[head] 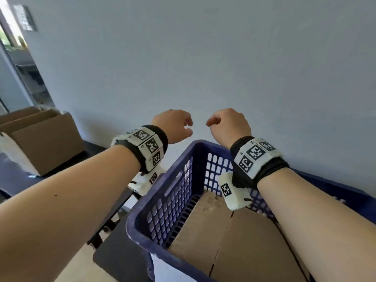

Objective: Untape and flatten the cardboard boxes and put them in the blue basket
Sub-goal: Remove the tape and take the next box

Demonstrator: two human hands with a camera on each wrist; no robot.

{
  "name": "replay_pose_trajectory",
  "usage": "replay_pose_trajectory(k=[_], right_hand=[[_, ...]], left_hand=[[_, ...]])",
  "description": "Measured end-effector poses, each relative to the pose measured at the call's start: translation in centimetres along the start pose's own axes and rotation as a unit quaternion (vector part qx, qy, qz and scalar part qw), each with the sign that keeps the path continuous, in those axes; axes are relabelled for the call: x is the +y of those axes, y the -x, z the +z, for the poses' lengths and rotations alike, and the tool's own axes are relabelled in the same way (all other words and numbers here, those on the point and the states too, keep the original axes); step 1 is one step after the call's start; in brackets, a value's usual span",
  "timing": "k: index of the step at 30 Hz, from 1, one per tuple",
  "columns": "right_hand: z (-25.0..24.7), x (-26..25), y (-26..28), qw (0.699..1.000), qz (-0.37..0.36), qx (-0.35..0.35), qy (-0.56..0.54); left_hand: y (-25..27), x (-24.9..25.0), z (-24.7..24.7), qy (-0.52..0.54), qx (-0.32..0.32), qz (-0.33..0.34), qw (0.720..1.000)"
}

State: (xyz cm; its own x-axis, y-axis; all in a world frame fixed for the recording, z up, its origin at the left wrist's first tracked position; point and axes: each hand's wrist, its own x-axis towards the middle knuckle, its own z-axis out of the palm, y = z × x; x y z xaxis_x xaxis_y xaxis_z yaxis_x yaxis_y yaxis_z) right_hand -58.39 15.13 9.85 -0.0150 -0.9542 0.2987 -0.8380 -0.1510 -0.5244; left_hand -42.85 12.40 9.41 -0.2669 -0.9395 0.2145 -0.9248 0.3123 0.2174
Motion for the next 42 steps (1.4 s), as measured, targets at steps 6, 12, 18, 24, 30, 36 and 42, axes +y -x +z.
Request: replay_pose_trajectory(k=[6,12,18,24,30,36,42], right_hand=[[4.5,-7.9,0.2,0.995,-0.071,-0.027,-0.069],[11.1,-16.7,0.5,0.987,-0.117,-0.068,-0.080],[21.0,-24.8,0.9,0.986,-0.092,-0.122,-0.073],[29.9,-29.6,1.2,0.978,-0.056,-0.191,-0.064],[35.8,-28.6,0.6,0.973,0.030,-0.228,-0.019],[42.1,-25.1,0.3,0.928,0.158,-0.337,0.021],[48.6,-23.1,-1.4,0.884,0.184,-0.415,0.107]], left_hand=[[4.5,-8.4,-3.5,0.033,0.070,-0.077,0.994],[9.8,-20.0,-5.6,0.064,0.078,-0.146,0.984],[14.3,-32.6,-5.3,0.099,0.079,-0.185,0.975],[16.8,-42.7,-3.4,0.151,0.001,-0.218,0.964],[17.0,-48.1,0.1,0.156,-0.082,-0.210,0.962],[15.2,-51.8,3.7,0.149,-0.144,-0.215,0.954],[11.2,-55.0,8.4,0.133,-0.205,-0.201,0.948]])
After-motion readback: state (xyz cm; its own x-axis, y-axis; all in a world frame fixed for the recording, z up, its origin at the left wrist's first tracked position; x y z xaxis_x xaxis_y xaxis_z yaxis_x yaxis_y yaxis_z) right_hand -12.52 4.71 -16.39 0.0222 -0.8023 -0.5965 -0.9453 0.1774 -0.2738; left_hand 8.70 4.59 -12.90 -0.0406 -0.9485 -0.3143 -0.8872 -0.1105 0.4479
